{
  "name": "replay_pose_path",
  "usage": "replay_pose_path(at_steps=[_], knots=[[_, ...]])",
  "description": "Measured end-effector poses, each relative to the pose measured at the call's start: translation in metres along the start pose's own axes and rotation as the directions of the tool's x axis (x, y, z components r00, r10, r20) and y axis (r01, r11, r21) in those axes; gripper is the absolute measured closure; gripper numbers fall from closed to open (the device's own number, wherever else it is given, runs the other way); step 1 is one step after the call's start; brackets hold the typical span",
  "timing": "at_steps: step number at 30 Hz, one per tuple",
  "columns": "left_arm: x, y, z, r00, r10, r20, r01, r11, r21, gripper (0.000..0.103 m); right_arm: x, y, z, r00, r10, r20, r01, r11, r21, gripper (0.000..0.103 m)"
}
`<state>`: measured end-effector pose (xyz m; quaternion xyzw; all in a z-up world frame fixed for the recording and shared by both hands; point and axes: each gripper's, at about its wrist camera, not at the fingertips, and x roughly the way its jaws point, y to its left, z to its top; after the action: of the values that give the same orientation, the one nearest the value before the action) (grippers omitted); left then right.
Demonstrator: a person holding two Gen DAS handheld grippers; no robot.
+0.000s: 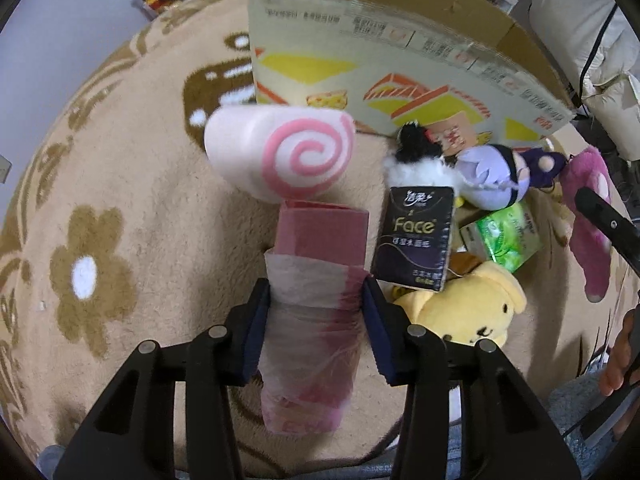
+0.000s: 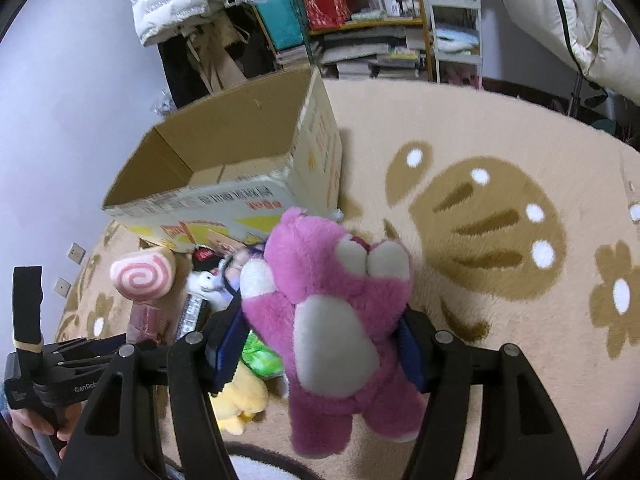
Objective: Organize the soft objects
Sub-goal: 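Lift the pink roll with the left tool while the right tool lifts the pink bear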
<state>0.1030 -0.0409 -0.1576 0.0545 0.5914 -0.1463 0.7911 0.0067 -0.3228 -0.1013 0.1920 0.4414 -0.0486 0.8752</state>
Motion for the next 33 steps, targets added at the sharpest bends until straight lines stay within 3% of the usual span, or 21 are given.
replay_pose_path(at_steps=[5,8,12,20,23,27,33], knots=[[-0.025,-0.005,-0.004,0.997,0.011,0.071,-0.012,1.0,0.008,0.062,-0.012,0.004,0.003,0.999,0.006,0.048,-0.005,1.0,-0.017,0.035],[-0.048,-0.017,-0.015,0.993,0.033,0.114,-0.035,0.999,0.014,0.075,-0.017,0.01,0.002,0.998,0.002,0.068,0.001,0.999,-0.036,0.035],[-0.055,-0.019,-0.019,0.99,0.037,0.136,-0.04,0.999,0.018,0.083,-0.024,0.013,0.003,0.996,0.011,0.091,-0.006,0.999,-0.054,0.035],[-0.089,-0.019,-0.025,0.973,0.059,0.225,-0.057,0.998,-0.015,0.084,-0.039,0.019,0.004,0.985,0.034,0.166,-0.023,0.997,-0.07,0.035],[-0.105,-0.015,-0.025,0.954,0.065,0.294,-0.058,0.998,-0.034,0.084,-0.046,0.022,0.006,0.977,0.043,0.209,-0.026,0.996,-0.08,0.035],[-0.133,-0.018,-0.022,0.909,0.069,0.412,-0.064,0.998,-0.026,0.084,-0.058,0.035,0.011,0.956,0.026,0.294,0.014,0.991,-0.133,0.035],[-0.158,-0.023,-0.005,0.858,0.077,0.509,-0.082,0.997,-0.012,0.084,-0.065,0.047,0.026,0.939,0.059,0.339,0.0,0.985,-0.173,0.035]])
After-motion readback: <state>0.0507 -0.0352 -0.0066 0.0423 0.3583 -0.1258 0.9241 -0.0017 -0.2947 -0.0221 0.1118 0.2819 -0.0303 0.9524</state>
